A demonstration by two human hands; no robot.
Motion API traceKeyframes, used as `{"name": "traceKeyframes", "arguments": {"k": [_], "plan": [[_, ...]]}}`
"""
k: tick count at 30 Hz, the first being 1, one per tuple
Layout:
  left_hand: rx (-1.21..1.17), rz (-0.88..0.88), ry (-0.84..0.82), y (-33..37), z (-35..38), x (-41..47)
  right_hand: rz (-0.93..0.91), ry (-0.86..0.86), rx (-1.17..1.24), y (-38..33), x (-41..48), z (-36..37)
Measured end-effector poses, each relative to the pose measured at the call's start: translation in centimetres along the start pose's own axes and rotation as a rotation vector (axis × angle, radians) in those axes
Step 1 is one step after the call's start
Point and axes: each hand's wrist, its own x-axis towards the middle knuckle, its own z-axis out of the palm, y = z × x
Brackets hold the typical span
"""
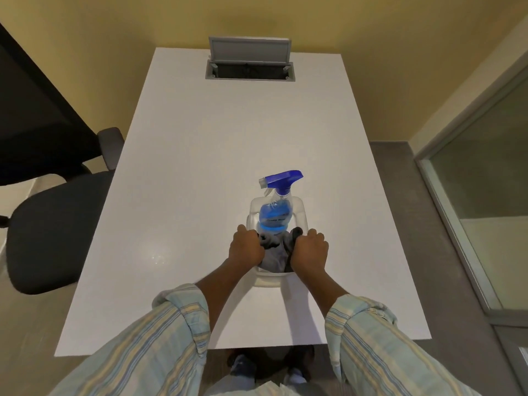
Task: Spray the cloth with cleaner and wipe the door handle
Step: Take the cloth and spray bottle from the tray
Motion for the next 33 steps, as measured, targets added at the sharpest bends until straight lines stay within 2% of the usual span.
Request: {"name": "traceKeyframes", "arguments": {"k": [4, 8, 13, 16, 27, 33], "plan": [[-0.080, -0.018, 0.048, 0.0, 0.0, -0.3, 0.058, -0.007, 0.130, 0.1, -0.4, -0.4], [-0.204, -0.044, 0.107, -0.1, -0.4, -0.6, 0.166, -0.009, 0.407, 0.4, -1.0, -1.2], [-0.303, -0.054, 0.120, -0.6, -0.7, -0.9, 0.203, -0.025, 0.661, 1.0, -1.6, -2.3], [-0.390, -0.103, 0.092, -0.6, -1.0, -1.3, 0.220, -0.063, 0.762, 1.5, -1.7, -2.9], [-0.547, -0.237, 0.013, 0.9, -2.5, -2.7, 0.175, -0.122, 0.838, 3.9, -0.9, -5.9], [-0.932, -0.478, -0.112, 0.8, -4.3, -3.9, 0.205, -0.244, 1.119, 5.8, -1.4, -8.7]]}}
